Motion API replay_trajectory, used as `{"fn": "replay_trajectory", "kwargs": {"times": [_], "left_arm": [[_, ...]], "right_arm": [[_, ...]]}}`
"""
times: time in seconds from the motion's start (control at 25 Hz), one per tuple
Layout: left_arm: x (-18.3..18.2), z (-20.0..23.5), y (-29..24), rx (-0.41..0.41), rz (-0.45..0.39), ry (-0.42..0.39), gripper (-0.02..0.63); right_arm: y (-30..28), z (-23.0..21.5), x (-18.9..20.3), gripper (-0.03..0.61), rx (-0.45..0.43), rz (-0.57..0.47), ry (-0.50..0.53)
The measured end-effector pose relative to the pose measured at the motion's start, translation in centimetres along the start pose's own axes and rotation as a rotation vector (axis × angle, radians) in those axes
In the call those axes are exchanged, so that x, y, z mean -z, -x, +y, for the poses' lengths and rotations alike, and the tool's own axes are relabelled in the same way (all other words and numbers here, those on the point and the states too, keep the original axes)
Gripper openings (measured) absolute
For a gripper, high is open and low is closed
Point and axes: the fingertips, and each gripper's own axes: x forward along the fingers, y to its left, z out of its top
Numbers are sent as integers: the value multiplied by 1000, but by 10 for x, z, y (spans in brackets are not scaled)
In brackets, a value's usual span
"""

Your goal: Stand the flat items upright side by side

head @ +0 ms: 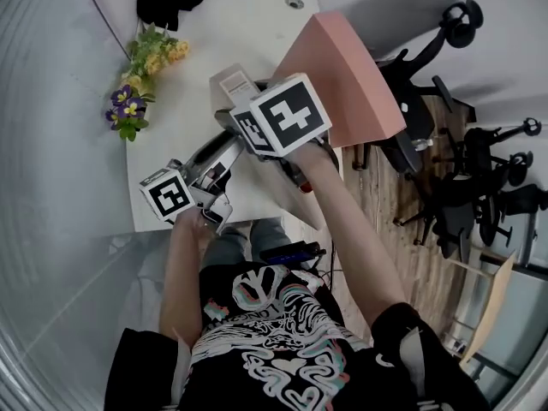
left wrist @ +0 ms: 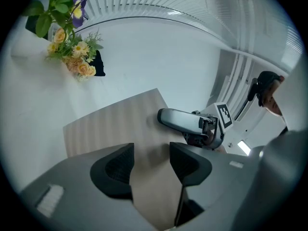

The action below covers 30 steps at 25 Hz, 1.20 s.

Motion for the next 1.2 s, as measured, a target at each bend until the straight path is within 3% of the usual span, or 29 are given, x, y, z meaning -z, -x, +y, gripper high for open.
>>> {"fn": "replay_trajectory", "kwargs": {"times": [0.84, 1.2], "left_arm": [[6, -8, 4, -8, 16, -11, 204], [5, -17, -5, 2, 37, -50, 204]], "right_arm": [[12, 4, 0, 324, 43, -47, 10], [38, -10, -21, 322, 86, -178, -15]]}}
